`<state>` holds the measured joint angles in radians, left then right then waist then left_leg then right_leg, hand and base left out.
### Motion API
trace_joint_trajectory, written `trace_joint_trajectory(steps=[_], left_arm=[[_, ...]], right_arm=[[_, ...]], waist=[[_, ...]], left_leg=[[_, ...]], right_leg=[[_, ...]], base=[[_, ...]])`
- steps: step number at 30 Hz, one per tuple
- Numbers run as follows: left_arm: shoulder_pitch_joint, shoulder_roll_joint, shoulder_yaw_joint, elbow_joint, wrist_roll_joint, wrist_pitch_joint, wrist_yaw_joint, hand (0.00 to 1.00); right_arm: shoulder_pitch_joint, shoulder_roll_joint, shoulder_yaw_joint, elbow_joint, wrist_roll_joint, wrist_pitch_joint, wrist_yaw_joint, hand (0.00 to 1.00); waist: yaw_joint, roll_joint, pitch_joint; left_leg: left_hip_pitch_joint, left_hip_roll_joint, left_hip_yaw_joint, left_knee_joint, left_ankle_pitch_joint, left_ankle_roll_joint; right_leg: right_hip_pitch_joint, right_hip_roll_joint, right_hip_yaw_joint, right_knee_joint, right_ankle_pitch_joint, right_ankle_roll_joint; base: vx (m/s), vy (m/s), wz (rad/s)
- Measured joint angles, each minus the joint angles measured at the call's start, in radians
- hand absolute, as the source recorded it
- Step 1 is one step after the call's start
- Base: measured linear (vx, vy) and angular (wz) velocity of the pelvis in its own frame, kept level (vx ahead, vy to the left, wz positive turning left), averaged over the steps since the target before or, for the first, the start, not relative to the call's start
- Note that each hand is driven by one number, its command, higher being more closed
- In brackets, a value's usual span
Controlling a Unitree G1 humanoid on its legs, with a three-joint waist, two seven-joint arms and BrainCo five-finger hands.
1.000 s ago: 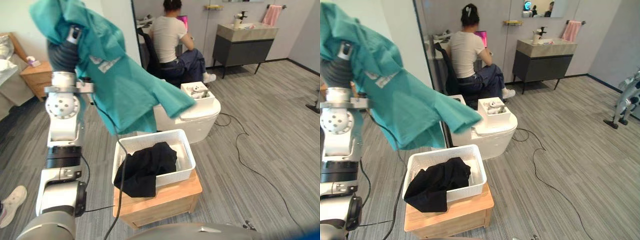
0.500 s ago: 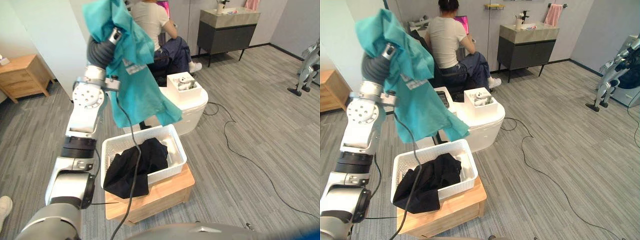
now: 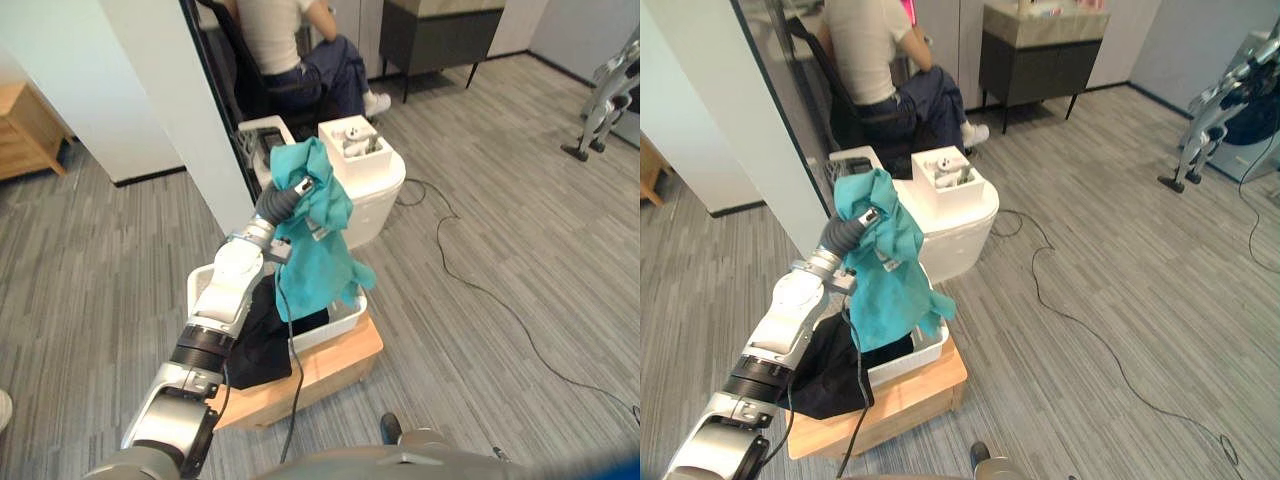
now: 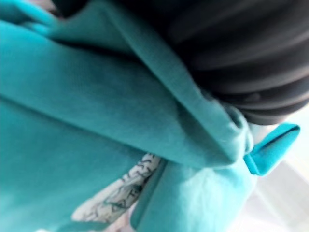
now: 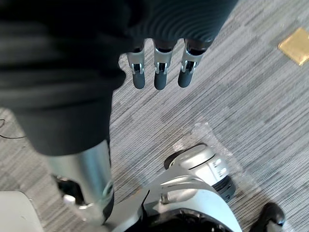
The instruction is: Tidy the bed and pick cloth on bed and put in laundry
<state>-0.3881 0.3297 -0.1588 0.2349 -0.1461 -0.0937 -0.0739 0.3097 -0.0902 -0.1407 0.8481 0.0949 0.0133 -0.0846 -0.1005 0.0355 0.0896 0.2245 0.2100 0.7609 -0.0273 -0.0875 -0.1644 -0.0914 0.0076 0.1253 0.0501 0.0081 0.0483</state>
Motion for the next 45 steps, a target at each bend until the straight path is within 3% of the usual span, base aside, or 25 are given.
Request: trace_joint_trajectory(steps=[5, 18, 28, 31, 39, 40, 41, 45], left_arm=[[0.056, -0.021, -0.039, 0.026, 0.022, 0.0, 0.021, 1.0], [0.13, -0.049, -0.035, 0.18, 0.103, 0.02, 0.17, 1.0], [0.148, -0.045, 0.054, 0.285, 0.261, 0.042, 0.342, 1.0], [0.139, -0.042, 0.072, 0.29, 0.386, 0.044, 0.401, 1.0], [0.13, -0.04, 0.093, 0.311, 0.531, 0.11, 0.456, 1.0], [0.129, -0.04, 0.102, 0.324, 0.582, 0.116, 0.476, 0.0], [0.127, -0.04, 0.112, 0.343, 0.637, 0.129, 0.488, 0.0], [0.127, -0.04, 0.139, 0.379, 0.679, 0.161, 0.495, 0.0]], right_arm=[[-0.005, -0.001, 0.009, -0.032, 0.019, 0.004, -0.006, 0.0], [-0.029, -0.01, 0.033, -0.065, 0.022, -0.016, -0.01, 0.0], [-0.062, -0.03, 0.054, -0.067, 0.022, -0.042, -0.011, 0.0], [-0.08, -0.038, 0.071, -0.075, 0.022, -0.043, -0.013, 0.0], [-0.082, -0.041, 0.077, -0.099, 0.039, -0.044, -0.014, 0.0], [-0.083, -0.042, 0.078, -0.102, 0.039, -0.044, -0.014, 0.0], [-0.084, -0.043, 0.08, -0.105, 0.04, -0.046, -0.014, 0.0], [-0.098, -0.045, 0.085, -0.106, 0.04, -0.061, -0.014, 0.0]], waist=[[0.0, 0.004, 0.033], [0.001, -0.001, 0.098], [0.007, 0.003, 0.141], [0.008, 0.002, 0.155], [0.009, 0.007, 0.172], [0.009, 0.006, 0.176], [0.009, 0.007, 0.181], [0.009, 0.008, 0.196]], left_leg=[[-0.021, 0.001, 0.003, 0.021, -0.001, 0.001], [-0.1, 0.014, -0.004, 0.09, -0.027, 0.018], [-0.129, 0.014, -0.004, 0.103, -0.027, 0.018], [-0.151, 0.015, -0.004, 0.112, -0.027, 0.018], [-0.174, 0.018, -0.007, 0.119, -0.027, 0.019], [-0.175, 0.018, -0.007, 0.119, -0.027, 0.019], [-0.175, 0.018, -0.007, 0.12, -0.027, 0.019], [-0.187, 0.019, -0.007, 0.124, -0.027, 0.019]], right_leg=[[-0.019, 0.001, 0.032, 0.011, 0.0, 0.0], [-0.087, -0.011, 0.052, 0.04, 0.0, 0.009], [-0.117, -0.013, 0.052, 0.048, 0.001, 0.009], [-0.14, -0.014, 0.052, 0.057, 0.001, 0.009], [-0.161, -0.015, 0.05, 0.062, 0.001, 0.009], [-0.163, -0.015, 0.05, 0.063, 0.001, 0.009], [-0.163, -0.015, 0.05, 0.063, 0.001, 0.009], [-0.175, -0.015, 0.05, 0.065, 0.001, 0.009]], base=[[0.0, 0.0, 0.0], [-0.05, -0.015, 0.0], [0.0, 0.0, 0.0], [-0.02, -0.023, 0.01], [0.0, -0.004, 0.0], [0.0, 0.0, 0.0], [0.0, 0.0, 0.0], [0.0, 0.0, 0.0]])
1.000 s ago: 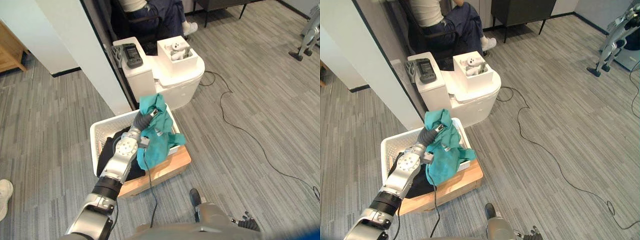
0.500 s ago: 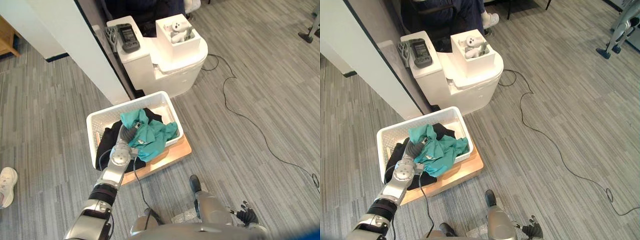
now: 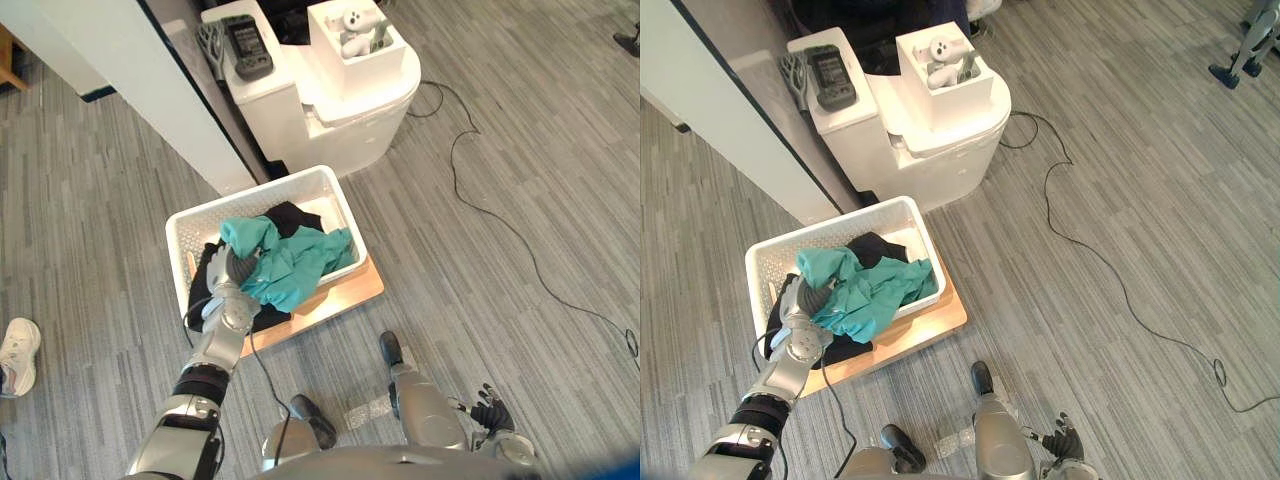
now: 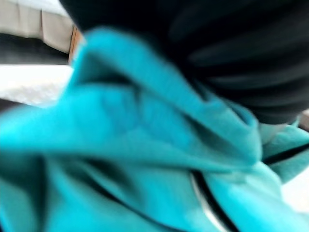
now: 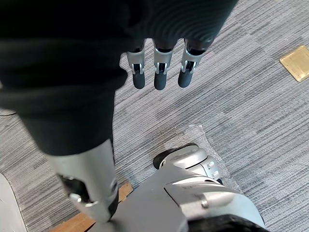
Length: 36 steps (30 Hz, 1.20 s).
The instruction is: Tidy the bed and pick cloth on bed and put in laundry
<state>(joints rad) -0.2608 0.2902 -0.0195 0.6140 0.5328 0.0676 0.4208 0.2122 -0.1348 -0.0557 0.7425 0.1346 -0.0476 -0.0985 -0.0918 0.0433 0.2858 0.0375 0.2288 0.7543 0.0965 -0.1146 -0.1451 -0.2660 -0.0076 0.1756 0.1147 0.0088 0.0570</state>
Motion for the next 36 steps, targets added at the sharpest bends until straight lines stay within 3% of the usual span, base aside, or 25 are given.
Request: trace_joint_trajectory(steps=[3, 10, 15, 19, 24, 31, 36], left_arm=[[0.001, -0.001, 0.007, 0.023, -0.022, 0.011, 0.0, 0.0], [0.001, -0.005, 0.036, 0.03, -0.131, -0.021, 0.007, 0.0], [0.005, 0.002, 0.074, 0.002, -0.17, -0.071, -0.001, 0.0], [0.019, 0.019, 0.098, -0.077, -0.253, -0.139, -0.035, 0.0], [0.101, 0.048, 0.14, -0.166, -0.399, -0.189, -0.119, 0.0], [0.194, 0.045, 0.206, -0.214, -0.64, -0.182, -0.262, 0.0], [0.269, 0.032, 0.284, -0.248, -0.841, -0.11, -0.299, 0.0]], right_arm=[[-0.014, 0.0, 0.007, -0.001, 0.0, -0.002, 0.004, 0.0], [-0.018, 0.0, 0.009, -0.003, -0.001, -0.005, 0.007, 0.0], [-0.018, 0.001, 0.009, 0.002, -0.002, -0.011, 0.007, 0.0], [-0.014, 0.001, 0.007, 0.022, -0.002, -0.01, 0.007, 0.0], [0.023, 0.006, 0.0, 0.043, -0.002, 0.001, 0.004, 0.0], [0.038, 0.009, -0.012, 0.095, -0.002, 0.04, 0.004, 0.0], [0.046, 0.013, -0.015, 0.122, -0.002, 0.06, 0.006, 0.0]], waist=[[0.001, 0.0, 0.009], [0.003, 0.0, 0.015], [0.005, 0.0, 0.015], [0.021, 0.002, 0.011], [0.031, 0.01, -0.072], [0.054, 0.009, -0.161], [0.078, -0.003, -0.199]], left_leg=[[-0.008, 0.003, 0.001, 0.01, 0.0, 0.0], [-0.005, 0.005, 0.001, 0.013, 0.0, 0.0], [0.012, 0.011, -0.015, 0.017, 0.001, 0.003], [0.033, 0.008, -0.05, 0.003, 0.015, 0.007], [0.071, -0.003, -0.096, -0.073, 0.059, 0.002], [0.115, -0.014, -0.16, -0.118, 0.083, 0.003], [0.123, -0.023, -0.189, -0.134, 0.089, 0.005]], right_leg=[[-0.006, 0.0, 0.0, 0.003, 0.0, 0.0], [-0.003, 0.0, -0.001, 0.006, 0.0, 0.0], [0.026, -0.001, -0.02, 0.006, 0.0, -0.001], [0.065, -0.011, -0.057, 0.001, -0.004, -0.006], [0.119, -0.015, -0.113, -0.029, -0.008, -0.012], [0.209, -0.025, -0.18, -0.077, -0.009, -0.013], [0.243, -0.033, -0.205, -0.107, -0.003, -0.008]], base=[[0.0, 0.0, 0.0], [0.0, 0.0, 0.0], [-0.02, -0.016, 0.1], [-0.04, -0.017, 0.22], [0.0, -0.025, 0.33], [0.0, -0.002, 0.27], [-0.01, 0.0, 0.17]])
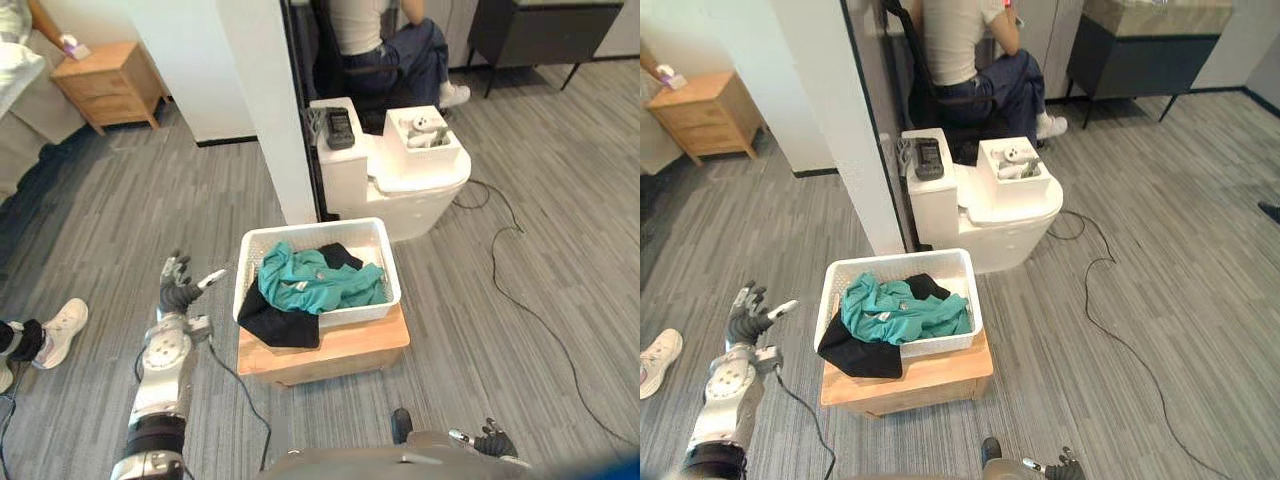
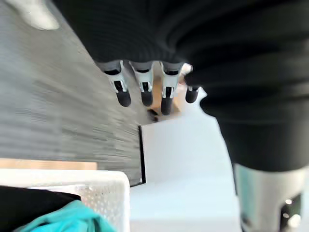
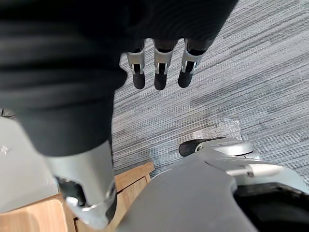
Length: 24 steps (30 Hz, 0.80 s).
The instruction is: Tidy the bed and pick cloth on bed and put in laundry
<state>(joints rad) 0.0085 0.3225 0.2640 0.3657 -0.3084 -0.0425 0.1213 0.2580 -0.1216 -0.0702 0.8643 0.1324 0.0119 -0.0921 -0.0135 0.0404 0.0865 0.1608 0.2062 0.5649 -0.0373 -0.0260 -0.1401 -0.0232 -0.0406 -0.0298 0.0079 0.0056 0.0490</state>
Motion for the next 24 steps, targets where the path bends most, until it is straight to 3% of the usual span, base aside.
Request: trace_joint_trajectory(steps=[3, 6, 9, 12, 16, 19, 24], left_arm=[[0.047, -0.008, 0.038, 0.001, -0.085, 0.039, -0.022, 0.0], [0.119, -0.073, 0.111, 0.057, -0.195, 0.115, -0.081, 0.0], [0.181, -0.137, 0.12, 0.167, -0.2, 0.165, -0.117, 0.0], [0.256, -0.227, 0.121, 0.32, -0.169, 0.17, -0.165, 0.0], [0.308, -0.31, 0.121, 0.508, -0.017, 0.152, -0.21, 0.0], [0.309, -0.315, 0.135, 0.548, 0.061, 0.141, -0.23, 0.0], [0.283, -0.31, 0.138, 0.607, 0.161, 0.171, -0.231, 0.0]], right_arm=[[0.006, 0.002, 0.0, 0.008, 0.0, 0.004, 0.003, 0.0], [0.006, 0.002, -0.002, 0.02, 0.001, 0.004, 0.008, 0.0], [0.003, 0.005, -0.008, 0.039, 0.001, 0.004, 0.013, 0.0], [-0.012, 0.02, -0.048, 0.049, 0.0, 0.002, 0.019, 0.0], [-0.021, 0.035, -0.088, 0.057, -0.001, -0.004, 0.031, 0.0], [-0.027, 0.042, -0.096, 0.067, -0.005, -0.012, 0.039, 0.0], [-0.036, 0.042, -0.115, 0.074, -0.02, -0.02, 0.041, 0.0]], waist=[[0.007, -0.006, -0.018], [0.018, -0.008, -0.019], [0.033, -0.013, -0.026], [0.035, -0.018, -0.029], [0.058, -0.017, -0.05], [0.061, -0.02, -0.055], [0.059, -0.014, -0.067]], left_leg=[[0.003, -0.002, -0.014, -0.011, 0.005, 0.001], [0.033, -0.006, -0.03, -0.031, 0.009, -0.001], [0.034, -0.008, -0.044, -0.032, 0.009, -0.001], [0.045, -0.01, -0.054, -0.036, 0.009, -0.001], [0.065, -0.015, -0.052, -0.05, 0.01, 0.0], [0.071, -0.014, -0.054, -0.054, 0.01, 0.0], [0.069, -0.015, -0.04, -0.063, 0.009, 0.0]], right_leg=[[0.011, -0.002, -0.017, -0.009, 0.0, 0.0], [0.051, -0.003, -0.04, -0.027, -0.002, 0.001], [0.06, -0.007, -0.05, -0.03, -0.006, 0.002], [0.076, -0.011, -0.069, -0.03, -0.012, 0.003], [0.09, -0.013, -0.07, -0.029, -0.018, 0.008], [0.096, -0.013, -0.071, -0.029, -0.025, 0.007], [0.09, -0.011, -0.064, -0.036, -0.022, 0.007]], base=[[0.01, -0.016, 0.15], [0.02, -0.006, 0.15], [0.01, -0.005, 0.16], [0.0, -0.008, 0.12], [0.0, 0.0, 0.0], [-0.04, -0.017, 0.08], [-0.01, -0.016, -0.07]])
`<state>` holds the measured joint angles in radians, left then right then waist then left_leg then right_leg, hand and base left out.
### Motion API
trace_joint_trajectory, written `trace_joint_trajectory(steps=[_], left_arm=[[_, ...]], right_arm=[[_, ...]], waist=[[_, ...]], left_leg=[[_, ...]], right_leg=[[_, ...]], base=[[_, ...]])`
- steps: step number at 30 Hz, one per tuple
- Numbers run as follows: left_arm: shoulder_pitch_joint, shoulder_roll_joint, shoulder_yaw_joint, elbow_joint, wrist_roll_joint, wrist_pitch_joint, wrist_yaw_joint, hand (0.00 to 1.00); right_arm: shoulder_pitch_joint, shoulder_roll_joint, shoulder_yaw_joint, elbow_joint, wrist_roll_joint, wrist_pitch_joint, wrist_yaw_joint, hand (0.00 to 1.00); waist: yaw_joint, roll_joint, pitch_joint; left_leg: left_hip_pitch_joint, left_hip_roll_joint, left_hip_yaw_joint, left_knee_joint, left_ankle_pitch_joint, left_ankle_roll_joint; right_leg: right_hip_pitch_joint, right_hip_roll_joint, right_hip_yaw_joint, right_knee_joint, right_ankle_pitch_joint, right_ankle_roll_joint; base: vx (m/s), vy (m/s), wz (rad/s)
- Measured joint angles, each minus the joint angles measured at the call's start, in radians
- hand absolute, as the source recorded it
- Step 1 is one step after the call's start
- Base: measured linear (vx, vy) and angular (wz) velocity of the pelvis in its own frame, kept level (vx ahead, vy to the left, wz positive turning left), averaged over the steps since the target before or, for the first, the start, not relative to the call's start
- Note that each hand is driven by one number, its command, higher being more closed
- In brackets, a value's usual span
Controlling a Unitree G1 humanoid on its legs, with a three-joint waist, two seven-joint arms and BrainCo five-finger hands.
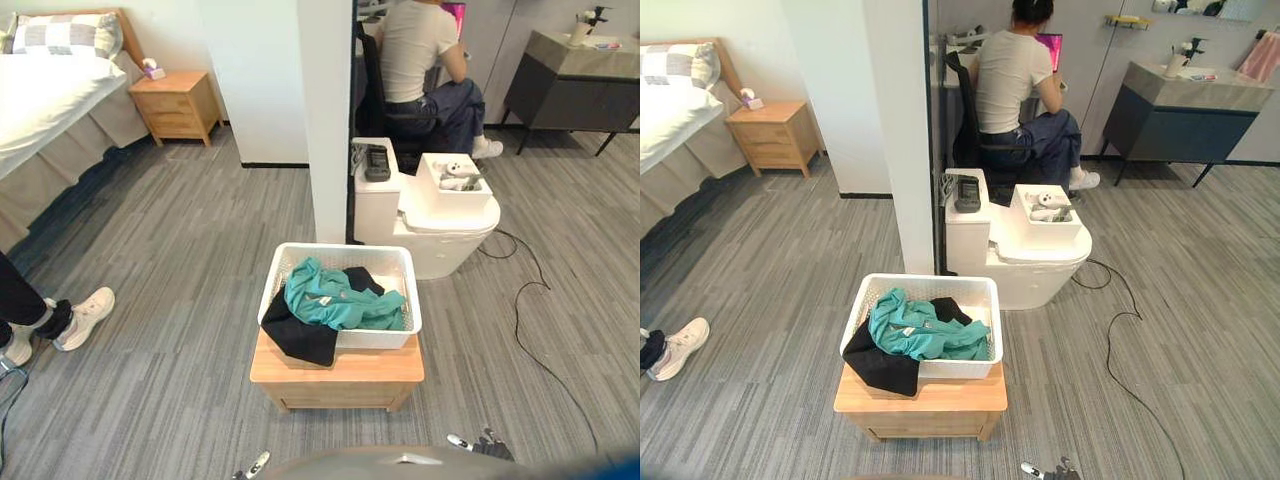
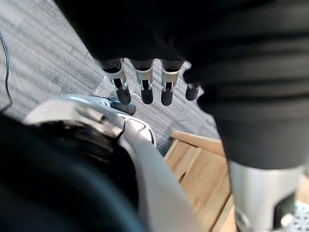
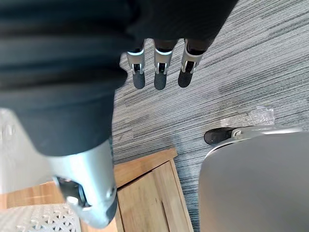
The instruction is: Tidy the bed and pick cloth on bed and put in laundry
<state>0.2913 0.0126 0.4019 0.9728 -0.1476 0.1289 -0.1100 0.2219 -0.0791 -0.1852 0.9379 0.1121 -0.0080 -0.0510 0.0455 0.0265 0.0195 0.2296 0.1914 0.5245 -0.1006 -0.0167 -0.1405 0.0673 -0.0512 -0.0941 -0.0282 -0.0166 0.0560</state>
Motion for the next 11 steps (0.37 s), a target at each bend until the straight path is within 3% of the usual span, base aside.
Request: trace_joint_trajectory(steps=[5, 11], left_arm=[[-0.024, 0.002, 0.0, 0.031, 0.013, 0.022, 0.049, 0.0], [-0.038, 0.002, -0.006, 0.033, 0.013, -0.001, 0.079, 0.0]], right_arm=[[0.001, -0.003, -0.006, 0.004, 0.0, 0.003, 0.001, 0.0], [-0.005, -0.002, -0.016, 0.022, -0.011, 0.014, 0.008, 0.0]], waist=[[0.001, 0.004, -0.012], [0.002, 0.006, -0.013]], left_leg=[[0.0, 0.001, 0.011, 0.003, -0.003, -0.004], [0.0, 0.002, 0.011, 0.003, -0.005, -0.006]], right_leg=[[-0.005, 0.006, 0.01, -0.006, 0.005, 0.001], [-0.002, 0.01, 0.01, -0.014, 0.005, 0.001]], base=[[0.03, -0.009, -0.08], [0.0, 0.0, 0.0]])
